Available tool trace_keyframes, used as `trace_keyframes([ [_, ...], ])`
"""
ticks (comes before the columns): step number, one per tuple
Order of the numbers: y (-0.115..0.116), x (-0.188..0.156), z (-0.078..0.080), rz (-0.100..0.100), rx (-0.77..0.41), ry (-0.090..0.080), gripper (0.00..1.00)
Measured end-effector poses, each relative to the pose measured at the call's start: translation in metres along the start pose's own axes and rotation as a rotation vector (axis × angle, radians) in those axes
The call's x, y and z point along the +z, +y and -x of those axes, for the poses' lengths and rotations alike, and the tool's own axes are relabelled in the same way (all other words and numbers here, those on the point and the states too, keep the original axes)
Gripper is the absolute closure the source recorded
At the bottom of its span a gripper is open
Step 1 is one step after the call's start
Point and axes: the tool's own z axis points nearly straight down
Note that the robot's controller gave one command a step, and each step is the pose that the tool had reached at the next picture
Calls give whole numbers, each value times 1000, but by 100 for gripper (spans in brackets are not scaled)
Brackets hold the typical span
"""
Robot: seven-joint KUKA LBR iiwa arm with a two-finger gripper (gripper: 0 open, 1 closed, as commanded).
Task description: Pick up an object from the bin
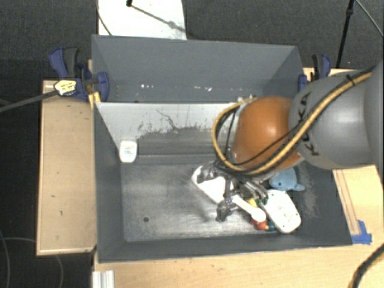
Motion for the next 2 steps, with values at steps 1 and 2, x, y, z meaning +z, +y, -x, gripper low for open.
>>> trace_keyframes([
  [1,0,39,28,-1,-82,10,0],
  [2,18,38,12,-3,-111,-20,100],
])
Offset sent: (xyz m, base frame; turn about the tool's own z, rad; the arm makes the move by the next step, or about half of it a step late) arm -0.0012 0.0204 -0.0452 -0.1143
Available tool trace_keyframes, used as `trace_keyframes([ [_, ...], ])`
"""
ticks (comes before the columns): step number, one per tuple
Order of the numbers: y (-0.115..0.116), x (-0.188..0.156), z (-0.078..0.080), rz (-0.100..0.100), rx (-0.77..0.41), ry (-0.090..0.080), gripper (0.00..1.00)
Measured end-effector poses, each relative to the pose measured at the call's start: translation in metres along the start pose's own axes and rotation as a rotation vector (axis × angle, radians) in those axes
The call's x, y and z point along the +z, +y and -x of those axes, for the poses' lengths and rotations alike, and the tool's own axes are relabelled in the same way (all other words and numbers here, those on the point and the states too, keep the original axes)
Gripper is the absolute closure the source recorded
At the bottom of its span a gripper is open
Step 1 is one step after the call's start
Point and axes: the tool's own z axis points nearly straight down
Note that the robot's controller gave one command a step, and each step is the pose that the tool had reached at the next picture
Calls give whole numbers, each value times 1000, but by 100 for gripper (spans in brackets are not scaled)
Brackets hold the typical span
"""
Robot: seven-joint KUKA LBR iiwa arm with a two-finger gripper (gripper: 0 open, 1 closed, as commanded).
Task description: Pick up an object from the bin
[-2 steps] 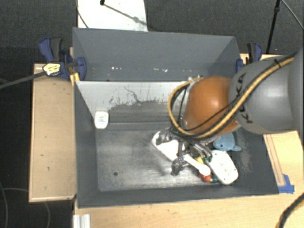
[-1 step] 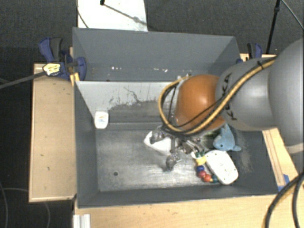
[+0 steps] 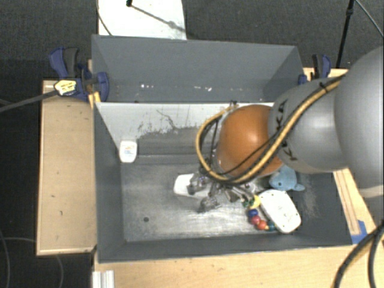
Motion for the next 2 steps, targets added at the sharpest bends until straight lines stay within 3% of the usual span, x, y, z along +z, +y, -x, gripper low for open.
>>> trace_keyframes([
  [1,2,5,-6,5,1,21,0],
  [2,2,5,-6,5,2,21,0],
])
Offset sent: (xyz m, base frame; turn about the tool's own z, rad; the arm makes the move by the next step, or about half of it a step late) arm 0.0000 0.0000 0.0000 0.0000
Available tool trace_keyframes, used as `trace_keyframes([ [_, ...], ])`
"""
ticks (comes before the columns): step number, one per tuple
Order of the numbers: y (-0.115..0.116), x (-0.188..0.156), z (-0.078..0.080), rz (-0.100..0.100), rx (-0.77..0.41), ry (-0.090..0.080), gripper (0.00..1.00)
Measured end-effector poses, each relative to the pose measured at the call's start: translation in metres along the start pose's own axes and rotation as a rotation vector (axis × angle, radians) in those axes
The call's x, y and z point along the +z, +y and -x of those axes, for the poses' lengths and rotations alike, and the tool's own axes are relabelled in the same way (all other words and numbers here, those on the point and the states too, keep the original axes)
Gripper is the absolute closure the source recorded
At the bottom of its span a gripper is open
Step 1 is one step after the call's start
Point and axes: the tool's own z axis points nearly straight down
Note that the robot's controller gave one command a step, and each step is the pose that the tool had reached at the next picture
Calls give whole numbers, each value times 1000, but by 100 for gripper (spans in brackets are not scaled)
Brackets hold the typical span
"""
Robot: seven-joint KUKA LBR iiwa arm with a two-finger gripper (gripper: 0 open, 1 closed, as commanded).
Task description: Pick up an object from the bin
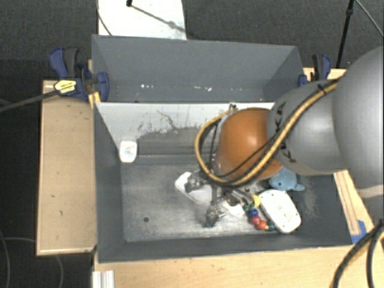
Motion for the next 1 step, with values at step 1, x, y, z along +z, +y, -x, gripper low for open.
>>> trace_keyframes([
  [1,6,0,12,-2,-42,6,0],
])
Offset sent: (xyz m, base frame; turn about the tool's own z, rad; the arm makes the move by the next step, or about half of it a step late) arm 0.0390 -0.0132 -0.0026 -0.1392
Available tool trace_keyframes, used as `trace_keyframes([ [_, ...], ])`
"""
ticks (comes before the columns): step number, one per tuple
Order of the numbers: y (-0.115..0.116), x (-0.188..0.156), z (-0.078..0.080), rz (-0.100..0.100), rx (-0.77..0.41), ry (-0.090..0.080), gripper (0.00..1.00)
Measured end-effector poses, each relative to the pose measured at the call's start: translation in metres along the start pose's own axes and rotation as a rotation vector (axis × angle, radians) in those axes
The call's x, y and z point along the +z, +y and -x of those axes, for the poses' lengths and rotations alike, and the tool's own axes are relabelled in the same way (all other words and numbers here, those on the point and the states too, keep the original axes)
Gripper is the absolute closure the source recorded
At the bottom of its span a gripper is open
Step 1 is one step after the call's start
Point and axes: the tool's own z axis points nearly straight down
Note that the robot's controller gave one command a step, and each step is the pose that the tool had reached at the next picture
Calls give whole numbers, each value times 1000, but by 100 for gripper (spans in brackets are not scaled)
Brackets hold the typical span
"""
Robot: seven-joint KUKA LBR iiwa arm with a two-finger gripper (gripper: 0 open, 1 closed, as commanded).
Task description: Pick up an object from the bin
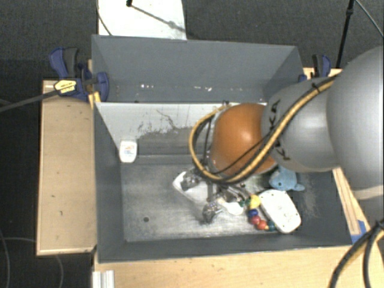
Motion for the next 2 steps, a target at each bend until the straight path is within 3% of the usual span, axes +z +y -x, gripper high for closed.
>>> trace_keyframes([
  [1,-28,0,20,5,-97,-2,0],
  [2,-38,-1,24,1,-94,-4,0],
])
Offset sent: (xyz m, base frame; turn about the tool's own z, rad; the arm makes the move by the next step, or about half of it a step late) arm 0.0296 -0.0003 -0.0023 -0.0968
